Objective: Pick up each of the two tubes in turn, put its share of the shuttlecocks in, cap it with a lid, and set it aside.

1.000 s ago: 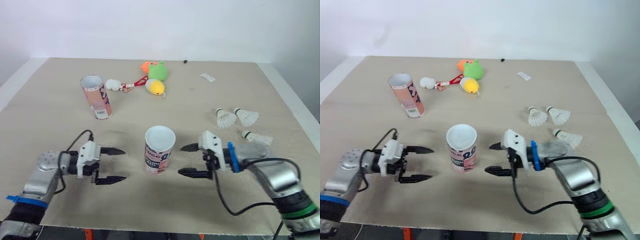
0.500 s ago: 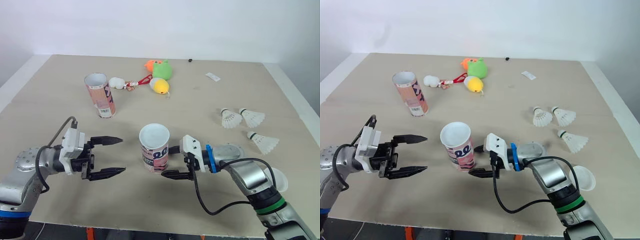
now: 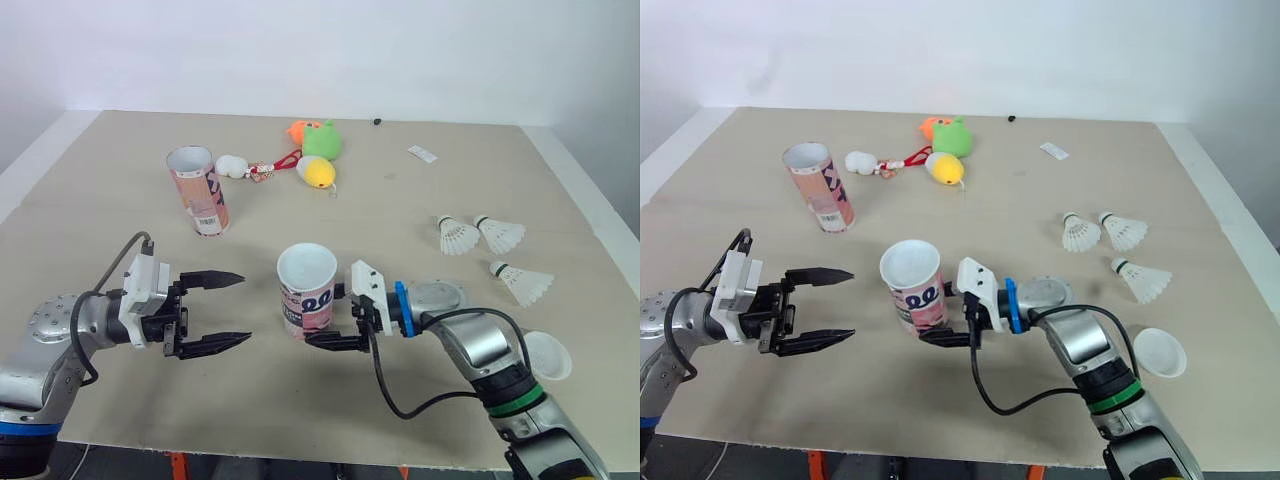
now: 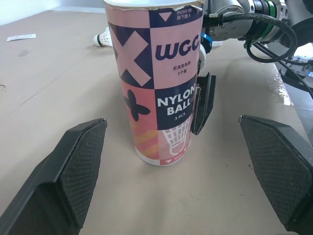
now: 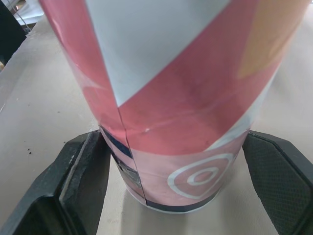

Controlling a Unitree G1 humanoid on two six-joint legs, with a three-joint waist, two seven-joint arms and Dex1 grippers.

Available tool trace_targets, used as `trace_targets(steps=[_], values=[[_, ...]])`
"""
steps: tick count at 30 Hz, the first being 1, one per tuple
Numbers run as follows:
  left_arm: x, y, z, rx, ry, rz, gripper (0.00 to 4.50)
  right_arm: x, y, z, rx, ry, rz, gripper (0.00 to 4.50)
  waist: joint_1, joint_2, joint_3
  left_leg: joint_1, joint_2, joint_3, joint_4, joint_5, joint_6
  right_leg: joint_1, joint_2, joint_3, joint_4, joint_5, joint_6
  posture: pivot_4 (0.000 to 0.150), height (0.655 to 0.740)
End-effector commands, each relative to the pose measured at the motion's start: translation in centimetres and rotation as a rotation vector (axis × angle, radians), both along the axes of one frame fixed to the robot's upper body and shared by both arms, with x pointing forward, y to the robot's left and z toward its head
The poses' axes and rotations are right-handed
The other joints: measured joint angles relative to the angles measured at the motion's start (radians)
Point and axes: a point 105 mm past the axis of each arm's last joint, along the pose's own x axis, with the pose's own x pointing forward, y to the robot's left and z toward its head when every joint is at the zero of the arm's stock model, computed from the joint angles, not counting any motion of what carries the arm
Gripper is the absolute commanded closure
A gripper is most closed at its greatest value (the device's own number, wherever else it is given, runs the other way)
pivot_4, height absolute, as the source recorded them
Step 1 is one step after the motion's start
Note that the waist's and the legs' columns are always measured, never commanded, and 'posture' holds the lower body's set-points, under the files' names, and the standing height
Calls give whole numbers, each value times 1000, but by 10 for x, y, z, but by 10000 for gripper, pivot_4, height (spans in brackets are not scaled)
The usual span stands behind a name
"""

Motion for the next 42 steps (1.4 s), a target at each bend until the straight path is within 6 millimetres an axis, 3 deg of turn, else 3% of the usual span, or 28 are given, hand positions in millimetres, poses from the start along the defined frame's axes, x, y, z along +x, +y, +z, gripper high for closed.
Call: trace_targets(steps=[1, 3, 4, 5, 11, 16, 22, 26, 30, 34, 37, 42], values=[[-1, -4, 10, -10, -57, -11, 0, 0, 5, 12, 38, -42, 25, 4575, 0, 0, 0, 0, 0, 0, 0, 0, 0, 0, 0, 0, 0, 0, 0, 1500, 7323], [1, -4, 12, -16, -60, -10, 0, 2, 6, 14, 46, -42, 18, 8972, 0, 0, 0, 0, 0, 0, 0, 0, 0, 0, 0, 0, 0, 0, 0, 1500, 7323], [2, -4, 12, -19, -60, -9, 0, 2, 6, 15, 49, -43, 14, 14027, 0, 0, 0, 0, 0, 0, 0, 0, 0, 0, 0, 0, 0, 0, 0, 1500, 7323], [3, -5, 12, -20, -60, -9, 0, 3, 6, 15, 50, -42, 11, 15109, 0, 0, 0, 0, 0, 0, 0, 0, 0, 0, 0, 0, 0, 0, 0, 1500, 7323], [11, -15, 21, -94, -55, -18, 0, 6, -5, 22, 62, -48, -21, 15109, 1, 0, 0, 0, 0, 0, 1, 0, -1, 0, 0, 1, 0, 1, 1, 1500, 7323], [26, -50, 39, -163, -51, -72, 0, 25, -34, 47, 98, -111, -158, 15109, 3, 0, 0, -1, -2, 0, 3, 1, -2, 2, -1, 0, 0, 3, 3, 1500, 7323], [48, -92, 62, -241, -38, -92, 0, 57, -113, 86, 180, -215, -527, 15109, 3, -1, 0, -1, -3, 1, 5, 2, -3, 3, -2, 2, -1, 5, 5, 1500, 7323], [57, -107, 71, -270, -24, -101, 0, 69, -172, 106, 219, -263, -775, 15109, 2, -1, 0, -1, -4, 3, 4, 2, -3, 2, -1, 3, 0, 5, 5, 1500, 7323], [66, -123, 80, -283, -5, -127, 0, 77, -265, 128, 239, -325, -1171, 15109, 1, 0, 1, 0, -4, 6, 3, 2, -3, 1, -1, 6, 0, 5, 5, 1500, 7323], [72, -136, 86, -303, -9, -138, 0, 71, -338, 126, 194, -348, -1501, 15109, 1, 0, 1, 0, -4, 9, 3, 2, -3, 2, -1, 7, -1, 5, 5, 1500, 7323], [73, -146, 94, -343, -42, -154, 0, 65, -368, 115, 182, -323, -1645, 15109, 1, 0, 1, 1, -4, 12, 3, 2, -3, 1, -1, 10, -1, 5, 6, 1500, 7323], [75, -159, 99, -370, -73, -157, 0, 62, -384, 87, 162, -249, -1731, 15109, -3, 4, 0, 2, -4, 19, 2, 2, -3, 0, -1, 17, -1, 6, 8, 1500, 7323]])
